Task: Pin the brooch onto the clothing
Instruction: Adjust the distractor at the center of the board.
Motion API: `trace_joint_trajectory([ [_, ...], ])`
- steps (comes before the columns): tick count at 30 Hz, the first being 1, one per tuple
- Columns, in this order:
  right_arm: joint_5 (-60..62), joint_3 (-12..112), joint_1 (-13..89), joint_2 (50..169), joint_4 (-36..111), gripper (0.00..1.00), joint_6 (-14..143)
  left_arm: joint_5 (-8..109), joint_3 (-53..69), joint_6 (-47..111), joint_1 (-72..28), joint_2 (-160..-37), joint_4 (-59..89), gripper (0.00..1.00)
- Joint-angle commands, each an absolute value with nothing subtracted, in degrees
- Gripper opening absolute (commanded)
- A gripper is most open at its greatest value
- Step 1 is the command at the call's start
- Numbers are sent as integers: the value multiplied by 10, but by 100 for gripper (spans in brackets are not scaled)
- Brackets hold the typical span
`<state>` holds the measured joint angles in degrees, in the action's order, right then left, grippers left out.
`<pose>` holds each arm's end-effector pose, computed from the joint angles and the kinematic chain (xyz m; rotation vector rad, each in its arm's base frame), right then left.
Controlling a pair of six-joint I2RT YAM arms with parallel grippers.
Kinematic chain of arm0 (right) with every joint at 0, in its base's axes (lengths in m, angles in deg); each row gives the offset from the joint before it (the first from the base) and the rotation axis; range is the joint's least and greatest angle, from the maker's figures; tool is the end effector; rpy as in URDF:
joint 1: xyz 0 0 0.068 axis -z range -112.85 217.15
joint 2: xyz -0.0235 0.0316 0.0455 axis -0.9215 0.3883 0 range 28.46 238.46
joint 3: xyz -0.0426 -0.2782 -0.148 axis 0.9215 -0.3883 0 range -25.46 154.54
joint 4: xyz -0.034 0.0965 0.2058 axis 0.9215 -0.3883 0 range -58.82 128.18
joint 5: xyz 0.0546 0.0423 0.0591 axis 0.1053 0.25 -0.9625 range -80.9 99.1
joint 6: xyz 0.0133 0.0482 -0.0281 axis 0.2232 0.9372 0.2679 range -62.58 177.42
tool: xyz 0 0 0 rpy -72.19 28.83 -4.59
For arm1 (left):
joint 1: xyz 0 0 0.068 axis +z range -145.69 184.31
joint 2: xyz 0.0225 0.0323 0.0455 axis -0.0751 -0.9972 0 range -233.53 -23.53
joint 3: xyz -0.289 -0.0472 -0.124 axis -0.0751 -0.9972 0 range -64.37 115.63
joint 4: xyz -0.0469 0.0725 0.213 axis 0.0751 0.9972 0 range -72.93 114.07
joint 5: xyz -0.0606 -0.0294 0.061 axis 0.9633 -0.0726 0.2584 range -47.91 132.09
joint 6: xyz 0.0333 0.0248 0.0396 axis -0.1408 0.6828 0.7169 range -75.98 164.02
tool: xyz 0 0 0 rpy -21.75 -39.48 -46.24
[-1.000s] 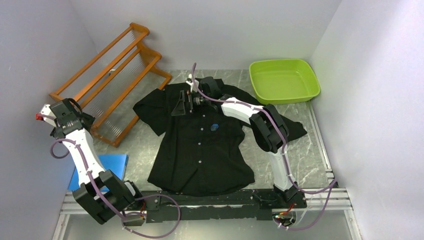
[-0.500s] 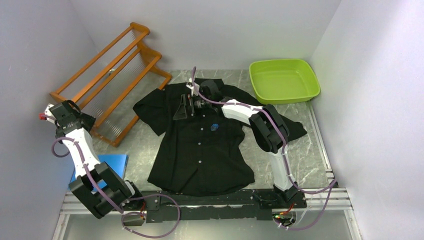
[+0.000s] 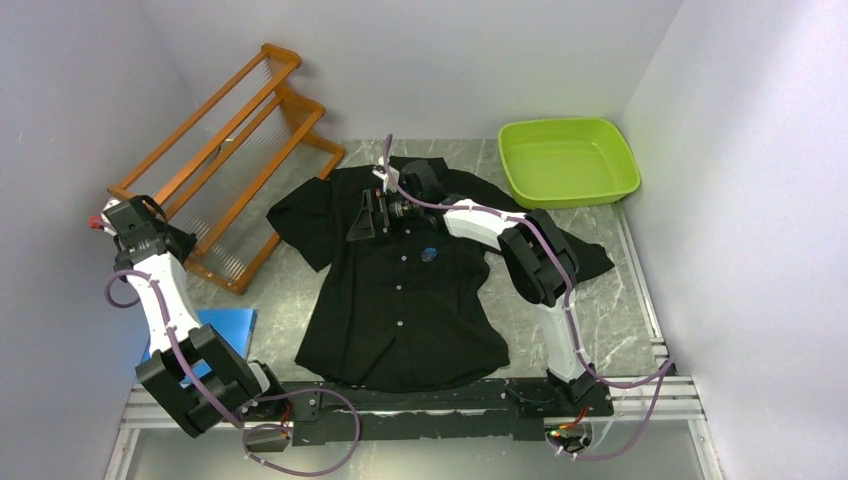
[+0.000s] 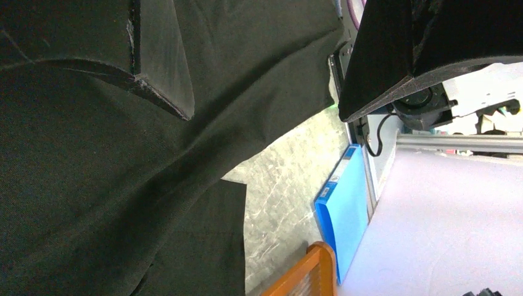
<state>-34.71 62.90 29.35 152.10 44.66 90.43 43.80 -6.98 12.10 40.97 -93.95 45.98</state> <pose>0.3693 0.3222 0.2495 -0.6239 2.2095 1.4975 0.1773 0.1305 0.3403 -1.2846 1.9106 0.0081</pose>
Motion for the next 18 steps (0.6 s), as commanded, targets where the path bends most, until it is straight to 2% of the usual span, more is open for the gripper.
trace_joint_trajectory([
  [1, -355, 625, 298, 1480, 468, 91, 899, 527, -90, 191, 367, -896, 481, 22],
  [6, -354, 618, 304, 1474, 471, 91, 898, 568, -115, 206, 365, -861, 500, 11],
  [12, -354, 611, 310, 1471, 478, 91, 901, 601, -122, 255, 345, -842, 529, 3],
  [18, -353, 608, 313, 1470, 482, 91, 902, 575, -81, 297, 339, -871, 565, 3],
])
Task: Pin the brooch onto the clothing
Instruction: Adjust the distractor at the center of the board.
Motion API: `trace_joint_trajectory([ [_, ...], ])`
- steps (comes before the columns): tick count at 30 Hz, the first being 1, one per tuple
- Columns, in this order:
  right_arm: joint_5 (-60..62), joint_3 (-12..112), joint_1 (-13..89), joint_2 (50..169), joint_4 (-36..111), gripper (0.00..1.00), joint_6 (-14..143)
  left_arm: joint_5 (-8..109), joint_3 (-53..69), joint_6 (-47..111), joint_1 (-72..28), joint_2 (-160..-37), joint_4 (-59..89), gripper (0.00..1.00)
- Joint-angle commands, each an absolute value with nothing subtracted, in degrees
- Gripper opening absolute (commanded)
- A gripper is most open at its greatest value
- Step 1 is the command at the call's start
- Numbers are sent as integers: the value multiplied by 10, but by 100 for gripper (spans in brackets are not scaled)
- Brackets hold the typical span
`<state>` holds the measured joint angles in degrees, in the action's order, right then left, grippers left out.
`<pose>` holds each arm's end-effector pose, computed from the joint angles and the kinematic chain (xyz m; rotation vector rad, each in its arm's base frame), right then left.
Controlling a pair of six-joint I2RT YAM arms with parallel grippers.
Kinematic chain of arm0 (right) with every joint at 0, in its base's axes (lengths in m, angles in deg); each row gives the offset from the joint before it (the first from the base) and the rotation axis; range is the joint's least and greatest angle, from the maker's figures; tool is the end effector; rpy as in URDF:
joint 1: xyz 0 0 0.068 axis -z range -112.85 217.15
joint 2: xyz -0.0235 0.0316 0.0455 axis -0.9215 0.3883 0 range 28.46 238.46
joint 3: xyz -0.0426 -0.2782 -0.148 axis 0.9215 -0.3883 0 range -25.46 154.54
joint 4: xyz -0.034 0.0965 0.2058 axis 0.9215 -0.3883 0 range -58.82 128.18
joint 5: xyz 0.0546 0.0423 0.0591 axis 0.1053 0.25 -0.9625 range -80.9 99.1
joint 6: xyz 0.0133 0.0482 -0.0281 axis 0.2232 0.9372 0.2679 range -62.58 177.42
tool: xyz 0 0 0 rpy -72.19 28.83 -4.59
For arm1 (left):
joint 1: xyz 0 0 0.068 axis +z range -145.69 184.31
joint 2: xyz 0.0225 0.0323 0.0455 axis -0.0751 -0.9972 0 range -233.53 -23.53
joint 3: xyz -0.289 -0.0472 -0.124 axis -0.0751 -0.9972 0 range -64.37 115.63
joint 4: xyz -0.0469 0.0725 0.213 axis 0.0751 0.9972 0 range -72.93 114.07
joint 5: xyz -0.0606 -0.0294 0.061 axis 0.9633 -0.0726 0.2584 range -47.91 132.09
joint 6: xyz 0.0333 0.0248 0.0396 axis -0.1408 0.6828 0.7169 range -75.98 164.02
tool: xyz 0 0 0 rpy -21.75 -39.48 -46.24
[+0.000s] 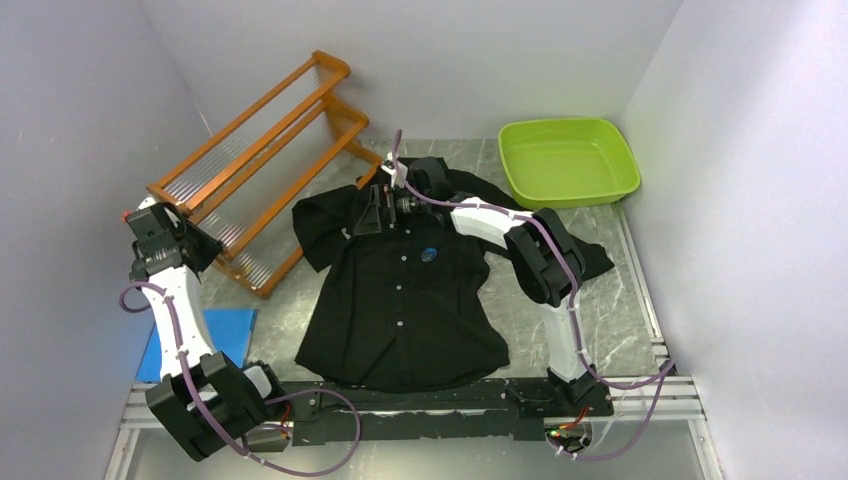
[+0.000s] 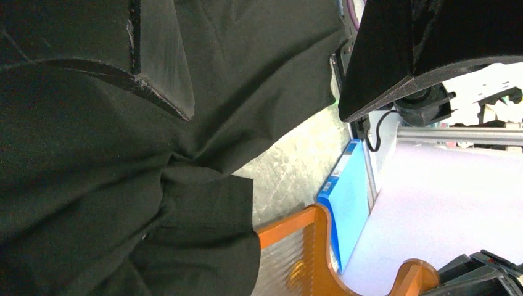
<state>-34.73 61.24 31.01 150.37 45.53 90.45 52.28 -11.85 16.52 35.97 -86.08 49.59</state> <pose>0.3728 0.3072 0.2563 -0.5943 2.1909 1.4855 0.1561 0.0878 0.3342 -1.0586 2.0473 -0.1685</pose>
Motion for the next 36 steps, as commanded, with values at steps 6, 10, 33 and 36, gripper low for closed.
trace_joint_trajectory([
  [6, -354, 605, 317, 1472, 482, 91, 903, 565, 49, 316, 339, -969, 574, 3],
  [10, -354, 601, 321, 1472, 483, 91, 903, 582, 143, 310, 334, -1053, 596, 6],
  [33, -369, 561, 336, 1464, 502, 91, 900, 446, -16, 147, 356, -911, 533, 95],
  [36, -373, 556, 336, 1465, 508, 91, 903, 548, -79, 138, 371, -853, 483, 95],
])
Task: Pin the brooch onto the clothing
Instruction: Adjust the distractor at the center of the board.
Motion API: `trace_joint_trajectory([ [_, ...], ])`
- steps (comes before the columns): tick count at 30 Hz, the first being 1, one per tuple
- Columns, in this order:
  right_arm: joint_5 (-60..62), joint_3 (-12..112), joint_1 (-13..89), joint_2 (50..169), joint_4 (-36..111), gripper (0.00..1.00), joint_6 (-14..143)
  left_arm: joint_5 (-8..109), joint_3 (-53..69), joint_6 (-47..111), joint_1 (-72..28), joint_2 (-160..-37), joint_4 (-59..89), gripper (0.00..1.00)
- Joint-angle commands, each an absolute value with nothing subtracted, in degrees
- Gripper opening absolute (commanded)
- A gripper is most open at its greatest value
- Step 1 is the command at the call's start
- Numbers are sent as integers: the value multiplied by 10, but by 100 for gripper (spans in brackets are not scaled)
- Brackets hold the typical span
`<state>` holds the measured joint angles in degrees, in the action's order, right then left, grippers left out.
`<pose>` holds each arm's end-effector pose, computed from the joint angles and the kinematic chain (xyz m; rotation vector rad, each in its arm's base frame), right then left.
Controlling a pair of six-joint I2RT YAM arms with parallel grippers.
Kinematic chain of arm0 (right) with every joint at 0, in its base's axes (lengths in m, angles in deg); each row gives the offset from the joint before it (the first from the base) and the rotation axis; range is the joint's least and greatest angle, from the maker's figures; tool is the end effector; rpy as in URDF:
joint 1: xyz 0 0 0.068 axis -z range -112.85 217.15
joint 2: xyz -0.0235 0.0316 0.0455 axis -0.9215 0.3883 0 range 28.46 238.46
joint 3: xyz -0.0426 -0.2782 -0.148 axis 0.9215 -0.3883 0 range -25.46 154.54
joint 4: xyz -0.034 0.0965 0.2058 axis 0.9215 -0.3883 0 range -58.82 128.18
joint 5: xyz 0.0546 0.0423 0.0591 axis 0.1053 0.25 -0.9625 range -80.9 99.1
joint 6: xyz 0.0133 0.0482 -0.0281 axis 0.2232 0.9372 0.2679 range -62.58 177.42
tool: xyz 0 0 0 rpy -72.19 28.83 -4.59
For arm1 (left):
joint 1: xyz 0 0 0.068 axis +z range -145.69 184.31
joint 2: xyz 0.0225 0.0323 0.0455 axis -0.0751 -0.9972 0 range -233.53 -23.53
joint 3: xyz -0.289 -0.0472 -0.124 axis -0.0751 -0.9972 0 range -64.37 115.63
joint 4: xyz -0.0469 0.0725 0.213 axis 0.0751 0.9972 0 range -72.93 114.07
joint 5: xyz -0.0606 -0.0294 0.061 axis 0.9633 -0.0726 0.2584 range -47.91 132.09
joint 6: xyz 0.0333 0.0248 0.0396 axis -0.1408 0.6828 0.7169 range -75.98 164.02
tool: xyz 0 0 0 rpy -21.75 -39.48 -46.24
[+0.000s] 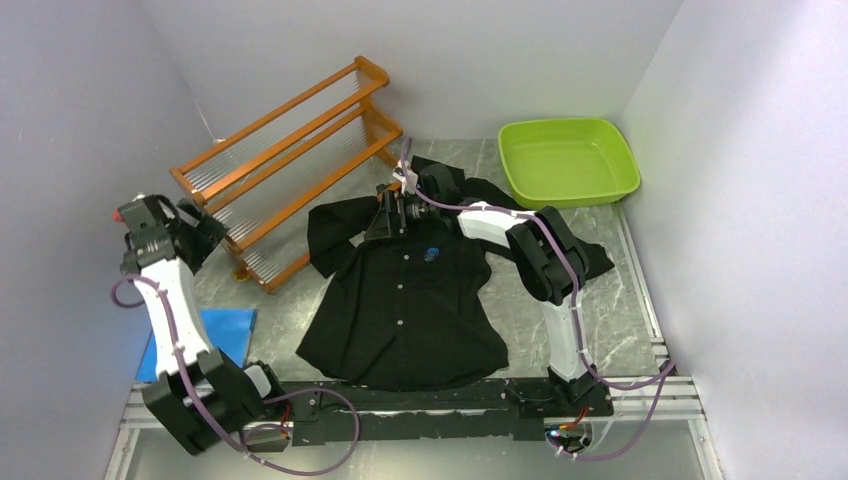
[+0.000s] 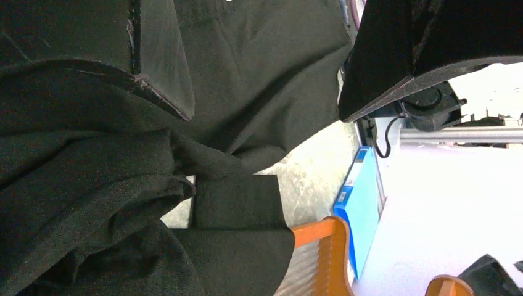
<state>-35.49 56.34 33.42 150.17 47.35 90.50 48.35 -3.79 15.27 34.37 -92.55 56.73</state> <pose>0.3765 0.2858 0.2358 -0.5368 2.2448 1.4734 0.1776 0.0977 0.3466 -1.1379 2.1212 -0.1211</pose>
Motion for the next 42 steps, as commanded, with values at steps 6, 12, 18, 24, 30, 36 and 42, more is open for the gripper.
trace_joint_trajectory([
  [6, -379, 553, 336, 1464, 517, 91, 906, 628, -93, 142, 373, -870, 434, 95],
  [12, -382, 563, 336, 1467, 519, 91, 910, 714, -93, 141, 373, -875, 429, 92],
  [18, -388, 563, 335, 1472, 525, 91, 917, 752, -196, 89, 373, -722, 390, 90],
  [24, -393, 554, 335, 1471, 533, 91, 921, 760, -283, 69, 359, -657, 409, 73],
  [30, -392, 548, 335, 1465, 527, 91, 913, 726, -331, 51, 347, -691, 369, 65],
  [36, -392, 546, 335, 1464, 526, 91, 913, 670, -251, 73, 347, -835, 327, 61],
  [42, -391, 546, 338, 1462, 519, 91, 909, 657, -150, 99, 347, -974, 289, 62],
])
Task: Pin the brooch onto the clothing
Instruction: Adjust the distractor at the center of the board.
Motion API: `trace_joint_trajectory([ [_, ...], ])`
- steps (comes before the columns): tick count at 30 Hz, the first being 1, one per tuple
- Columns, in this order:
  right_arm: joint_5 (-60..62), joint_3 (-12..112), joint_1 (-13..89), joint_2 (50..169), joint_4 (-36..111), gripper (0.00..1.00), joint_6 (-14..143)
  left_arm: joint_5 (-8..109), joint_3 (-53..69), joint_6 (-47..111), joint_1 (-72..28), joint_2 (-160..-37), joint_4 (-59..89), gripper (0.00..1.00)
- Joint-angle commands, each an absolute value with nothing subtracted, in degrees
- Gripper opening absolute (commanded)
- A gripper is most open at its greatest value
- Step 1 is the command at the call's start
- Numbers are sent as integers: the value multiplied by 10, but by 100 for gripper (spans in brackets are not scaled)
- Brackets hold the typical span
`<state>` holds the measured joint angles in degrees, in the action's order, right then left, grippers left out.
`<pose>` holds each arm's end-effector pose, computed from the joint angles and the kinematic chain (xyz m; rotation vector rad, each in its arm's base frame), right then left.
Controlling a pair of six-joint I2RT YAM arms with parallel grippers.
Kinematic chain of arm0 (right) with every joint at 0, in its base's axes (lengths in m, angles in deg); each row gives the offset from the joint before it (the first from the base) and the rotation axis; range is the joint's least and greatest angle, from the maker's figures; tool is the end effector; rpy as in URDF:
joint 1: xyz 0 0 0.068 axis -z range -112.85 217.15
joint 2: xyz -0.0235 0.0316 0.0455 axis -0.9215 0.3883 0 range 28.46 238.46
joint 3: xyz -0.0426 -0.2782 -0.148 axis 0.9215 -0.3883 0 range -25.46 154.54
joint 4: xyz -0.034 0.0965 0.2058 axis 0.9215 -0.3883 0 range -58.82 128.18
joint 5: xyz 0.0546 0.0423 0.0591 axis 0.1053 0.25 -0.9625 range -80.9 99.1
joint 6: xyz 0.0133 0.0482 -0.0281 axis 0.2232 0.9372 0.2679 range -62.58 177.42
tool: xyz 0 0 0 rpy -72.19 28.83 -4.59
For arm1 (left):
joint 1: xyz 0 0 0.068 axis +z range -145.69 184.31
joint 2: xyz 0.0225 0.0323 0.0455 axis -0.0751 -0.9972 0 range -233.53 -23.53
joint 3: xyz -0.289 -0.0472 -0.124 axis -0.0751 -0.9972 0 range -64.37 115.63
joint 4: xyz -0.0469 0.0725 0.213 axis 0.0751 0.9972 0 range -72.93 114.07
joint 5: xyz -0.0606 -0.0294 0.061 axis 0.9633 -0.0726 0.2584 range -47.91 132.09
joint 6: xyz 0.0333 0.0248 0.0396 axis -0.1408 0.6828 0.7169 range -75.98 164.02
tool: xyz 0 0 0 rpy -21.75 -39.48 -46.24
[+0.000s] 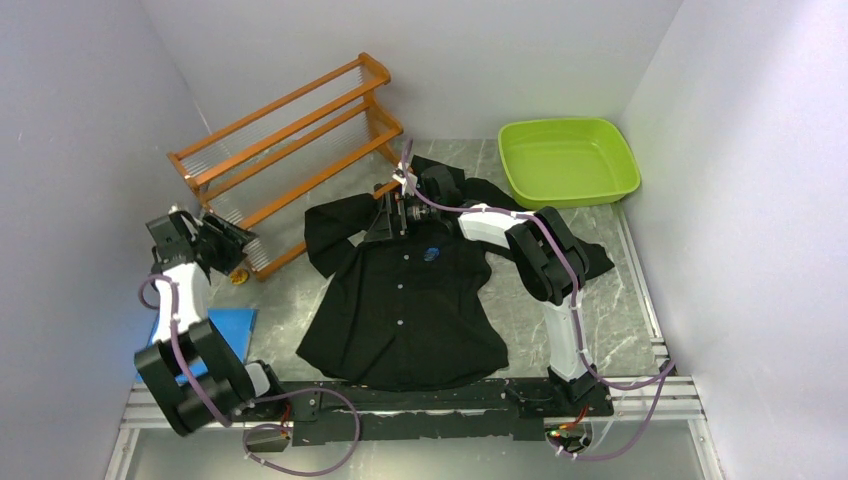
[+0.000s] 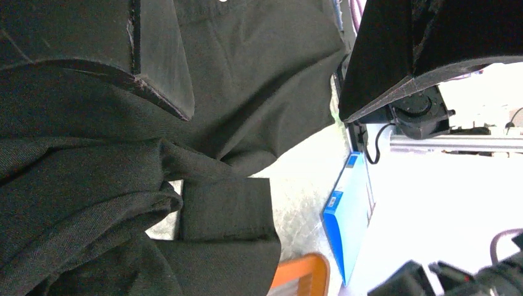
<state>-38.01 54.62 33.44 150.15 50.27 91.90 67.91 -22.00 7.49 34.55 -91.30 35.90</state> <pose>0.3736 0.2851 0.2325 -0.5509 2.2309 1.5320 0.1799 0.0845 0.2875 -1.0833 2.0490 -0.5815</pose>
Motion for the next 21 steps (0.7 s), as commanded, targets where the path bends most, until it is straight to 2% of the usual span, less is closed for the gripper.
trace_joint_trajectory([
  [1, -391, 546, 338, 1462, 520, 91, 909, 658, -126, 101, 347, -1002, 287, 62],
  [5, -391, 542, 339, 1461, 515, 91, 906, 676, -78, 110, 346, -1050, 305, 68],
  [11, -392, 537, 340, 1459, 515, 91, 905, 614, -122, 95, 346, -963, 382, 86],
  [17, -399, 529, 340, 1456, 524, 91, 910, 499, -193, 48, 346, -841, 492, 91],
  [21, -402, 516, 340, 1447, 535, 91, 916, 458, -224, 38, 357, -848, 507, 94],
])
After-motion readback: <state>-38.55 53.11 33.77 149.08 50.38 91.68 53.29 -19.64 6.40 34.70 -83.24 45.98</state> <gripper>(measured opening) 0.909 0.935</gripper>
